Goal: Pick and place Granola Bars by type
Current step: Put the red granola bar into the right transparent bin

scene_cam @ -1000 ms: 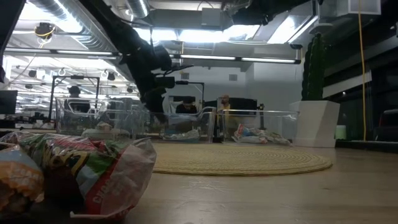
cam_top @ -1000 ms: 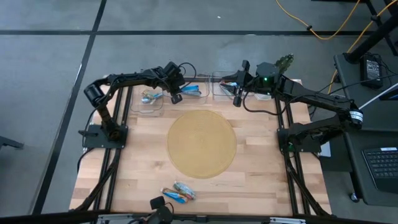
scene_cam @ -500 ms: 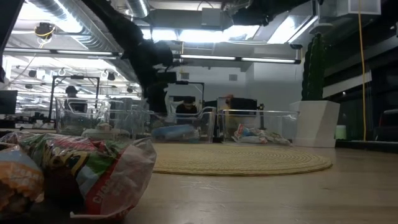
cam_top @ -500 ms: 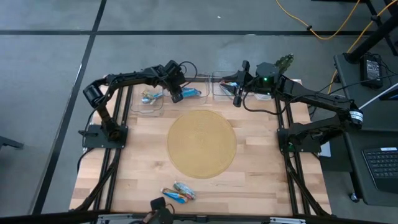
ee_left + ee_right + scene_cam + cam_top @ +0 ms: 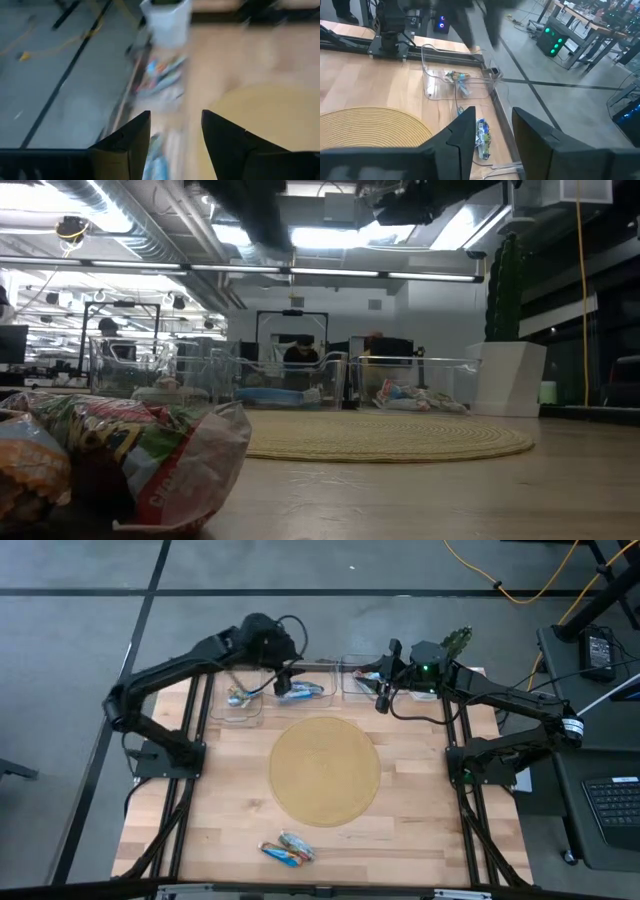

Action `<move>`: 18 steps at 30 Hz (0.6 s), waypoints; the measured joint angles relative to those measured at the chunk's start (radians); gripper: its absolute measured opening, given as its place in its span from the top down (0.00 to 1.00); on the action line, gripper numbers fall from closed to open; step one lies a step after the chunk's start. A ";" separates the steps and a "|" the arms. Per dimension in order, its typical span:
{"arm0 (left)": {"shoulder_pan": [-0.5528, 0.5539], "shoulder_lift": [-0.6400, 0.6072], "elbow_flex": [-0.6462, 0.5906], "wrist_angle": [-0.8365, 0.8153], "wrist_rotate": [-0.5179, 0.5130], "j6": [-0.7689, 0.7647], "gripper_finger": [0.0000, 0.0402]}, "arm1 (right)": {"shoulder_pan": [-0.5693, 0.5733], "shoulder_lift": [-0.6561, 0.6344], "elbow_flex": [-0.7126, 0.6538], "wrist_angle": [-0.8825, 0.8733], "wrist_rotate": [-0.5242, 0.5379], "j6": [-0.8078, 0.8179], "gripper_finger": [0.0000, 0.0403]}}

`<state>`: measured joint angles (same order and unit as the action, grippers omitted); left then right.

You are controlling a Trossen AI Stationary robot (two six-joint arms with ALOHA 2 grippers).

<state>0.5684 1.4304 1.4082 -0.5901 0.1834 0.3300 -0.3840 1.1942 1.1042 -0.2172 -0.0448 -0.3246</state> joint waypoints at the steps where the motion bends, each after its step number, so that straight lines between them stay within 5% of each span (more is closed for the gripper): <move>1: -0.016 -0.030 0.001 -0.001 0.026 -0.013 0.58 | 0.000 0.000 0.000 -0.001 0.000 -0.005 0.67; 9: -0.197 -0.228 0.001 -0.185 0.088 -0.041 0.61 | 0.000 0.000 0.000 -0.003 0.000 -0.075 0.68; 18: -0.470 -0.288 -0.001 -0.468 0.084 -0.108 0.66 | 0.000 0.000 0.000 -0.004 0.000 -0.071 0.68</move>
<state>0.0985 1.1427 1.4075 -1.0582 0.2672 0.2223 -0.3836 1.1942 1.1042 -0.2211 -0.0448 -0.3952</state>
